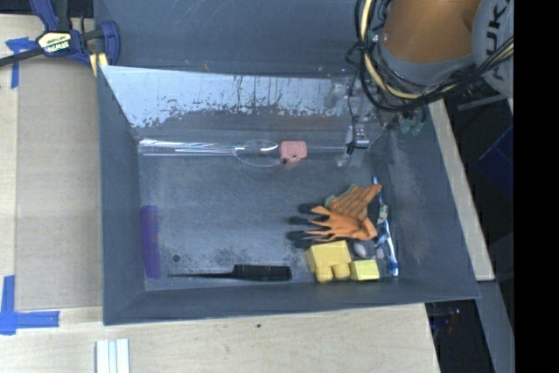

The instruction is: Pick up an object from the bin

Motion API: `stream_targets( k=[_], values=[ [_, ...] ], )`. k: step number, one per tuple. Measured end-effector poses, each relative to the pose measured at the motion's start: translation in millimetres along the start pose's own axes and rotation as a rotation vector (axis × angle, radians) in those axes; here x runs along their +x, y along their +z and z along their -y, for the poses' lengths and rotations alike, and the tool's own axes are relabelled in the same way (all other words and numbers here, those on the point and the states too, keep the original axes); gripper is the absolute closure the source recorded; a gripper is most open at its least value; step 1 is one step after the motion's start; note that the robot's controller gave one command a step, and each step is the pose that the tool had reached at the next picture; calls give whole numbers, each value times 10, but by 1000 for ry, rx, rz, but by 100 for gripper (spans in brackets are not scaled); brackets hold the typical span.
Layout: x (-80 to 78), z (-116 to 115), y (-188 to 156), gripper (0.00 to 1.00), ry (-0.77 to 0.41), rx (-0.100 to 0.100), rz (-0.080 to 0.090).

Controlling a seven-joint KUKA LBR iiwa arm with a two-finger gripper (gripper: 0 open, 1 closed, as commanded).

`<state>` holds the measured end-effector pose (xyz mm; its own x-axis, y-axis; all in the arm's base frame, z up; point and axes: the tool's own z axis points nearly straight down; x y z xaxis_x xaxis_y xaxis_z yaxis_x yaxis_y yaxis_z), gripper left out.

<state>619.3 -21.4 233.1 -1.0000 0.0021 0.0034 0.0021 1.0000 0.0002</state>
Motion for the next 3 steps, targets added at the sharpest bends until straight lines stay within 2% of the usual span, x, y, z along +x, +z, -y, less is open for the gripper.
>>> stream_targets(
  k=[1,2,3],
  values=[
    [-15,1,-44,0,0,0,8],
    [225,221,662,0,-106,1,11],
    [675,602,722,0,-163,4,16]
  ],
)
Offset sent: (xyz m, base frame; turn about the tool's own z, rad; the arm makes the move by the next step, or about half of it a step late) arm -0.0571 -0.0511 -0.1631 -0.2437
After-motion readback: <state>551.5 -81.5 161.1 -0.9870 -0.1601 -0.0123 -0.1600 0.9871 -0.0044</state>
